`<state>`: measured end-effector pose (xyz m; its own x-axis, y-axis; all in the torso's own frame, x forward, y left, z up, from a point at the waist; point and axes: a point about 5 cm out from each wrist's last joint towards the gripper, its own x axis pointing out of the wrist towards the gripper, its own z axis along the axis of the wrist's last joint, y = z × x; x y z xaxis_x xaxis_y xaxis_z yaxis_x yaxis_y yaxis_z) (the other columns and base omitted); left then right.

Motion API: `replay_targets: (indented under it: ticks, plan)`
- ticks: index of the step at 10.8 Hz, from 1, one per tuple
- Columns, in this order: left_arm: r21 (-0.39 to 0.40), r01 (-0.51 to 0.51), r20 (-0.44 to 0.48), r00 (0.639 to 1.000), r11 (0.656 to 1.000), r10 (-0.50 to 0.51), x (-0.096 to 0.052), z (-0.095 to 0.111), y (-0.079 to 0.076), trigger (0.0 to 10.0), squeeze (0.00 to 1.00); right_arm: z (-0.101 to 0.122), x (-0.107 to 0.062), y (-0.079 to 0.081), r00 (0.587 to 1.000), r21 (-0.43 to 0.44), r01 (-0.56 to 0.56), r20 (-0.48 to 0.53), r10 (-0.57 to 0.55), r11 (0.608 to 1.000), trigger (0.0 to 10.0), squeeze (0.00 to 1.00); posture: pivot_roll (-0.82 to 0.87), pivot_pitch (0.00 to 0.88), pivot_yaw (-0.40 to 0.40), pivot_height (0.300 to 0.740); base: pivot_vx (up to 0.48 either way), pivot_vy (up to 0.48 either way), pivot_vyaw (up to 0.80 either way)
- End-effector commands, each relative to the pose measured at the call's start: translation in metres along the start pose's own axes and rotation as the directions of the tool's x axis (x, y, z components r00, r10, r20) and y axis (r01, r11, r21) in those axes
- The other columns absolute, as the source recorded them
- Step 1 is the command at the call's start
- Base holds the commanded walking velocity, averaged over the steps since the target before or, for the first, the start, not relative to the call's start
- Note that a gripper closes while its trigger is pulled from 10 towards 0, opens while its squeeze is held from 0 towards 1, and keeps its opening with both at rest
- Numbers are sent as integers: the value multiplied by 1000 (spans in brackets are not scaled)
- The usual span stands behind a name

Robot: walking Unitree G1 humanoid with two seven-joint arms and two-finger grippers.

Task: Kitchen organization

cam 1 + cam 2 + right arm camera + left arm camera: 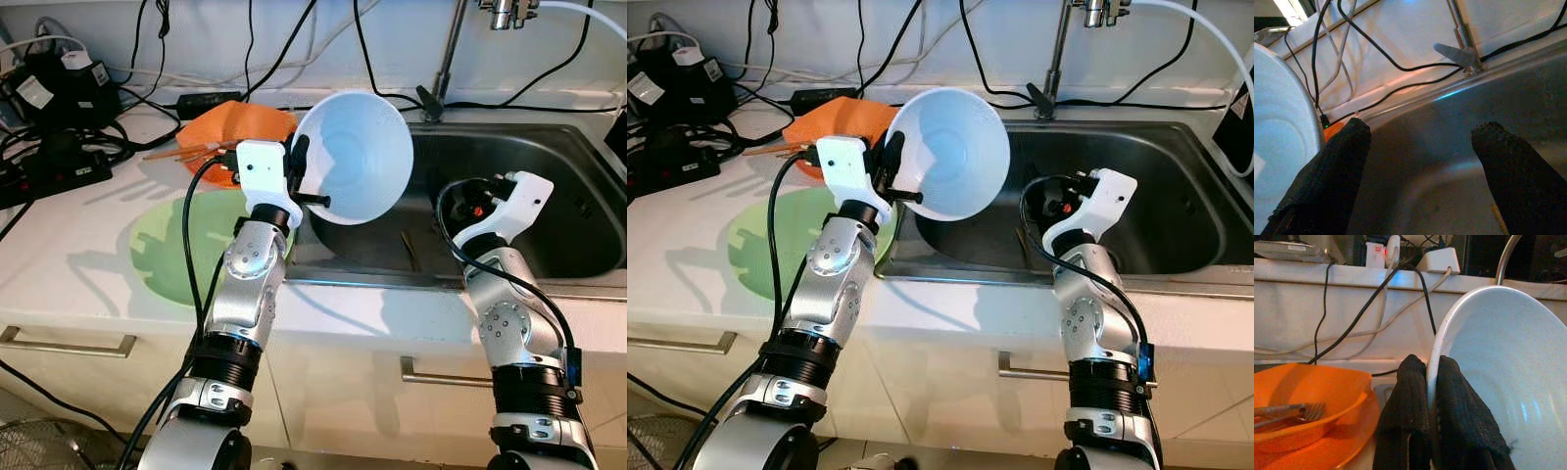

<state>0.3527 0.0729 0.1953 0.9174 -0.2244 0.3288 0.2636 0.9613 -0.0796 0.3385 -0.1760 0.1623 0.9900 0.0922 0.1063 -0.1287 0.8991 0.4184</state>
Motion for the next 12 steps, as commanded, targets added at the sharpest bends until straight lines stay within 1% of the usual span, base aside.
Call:
replay_targets:
  ticks: [1,2,4,5,6,8,9,10,11,12]
  plan:
    - [25,3,43,999,1000,-4,5,9,-1,10000,0,-1,-1,5,999,43,-37,-10,38,998,10000,0,18,0,70,740,0,0,0]
    - [29,3,42,999,1000,-4,5,9,0,10000,0,0,-1,10,997,78,-73,-12,74,994,10000,0,22,0,66,740,0,0,0]
    - [25,5,37,999,1000,-6,5,9,0,10000,0,-7,-3,22,986,71,-156,-51,160,985,10000,0,30,0,62,740,0,0,0]
    - [27,9,33,999,1000,-10,5,8,0,10000,0,-7,-4,27,980,88,-187,-54,192,978,10000,0,30,0,62,740,0,0,0]
    - [24,19,27,999,1000,-20,5,7,-2,10000,0,-9,-5,31,974,91,-213,-63,219,973,10000,0,29,0,62,740,0,0,0]
    - [21,34,23,999,999,-35,6,7,-4,10000,0,-9,-6,33,968,96,-234,-68,241,967,10000,0,30,0,59,740,0,0,0]
    - [3,40,28,999,999,-40,6,7,-5,10000,0,-9,-6,33,968,100,-234,-71,241,967,10000,0,30,0,59,740,0,0,0]
    - [-49,41,32,999,998,-39,5,8,-6,10000,0,-13,-5,36,964,111,-244,-79,254,963,10000,0,30,0,58,740,0,0,0]
    - [-77,42,45,998,996,-39,5,10,-5,10000,0,-15,-6,41,960,121,-258,-83,269,958,10000,0,33,0,57,740,0,0,0]
    - [-75,45,54,998,996,-41,5,12,-4,10000,0,-17,-7,42,959,125,-258,-87,270,958,10000,0,35,0,55,740,0,0,0]
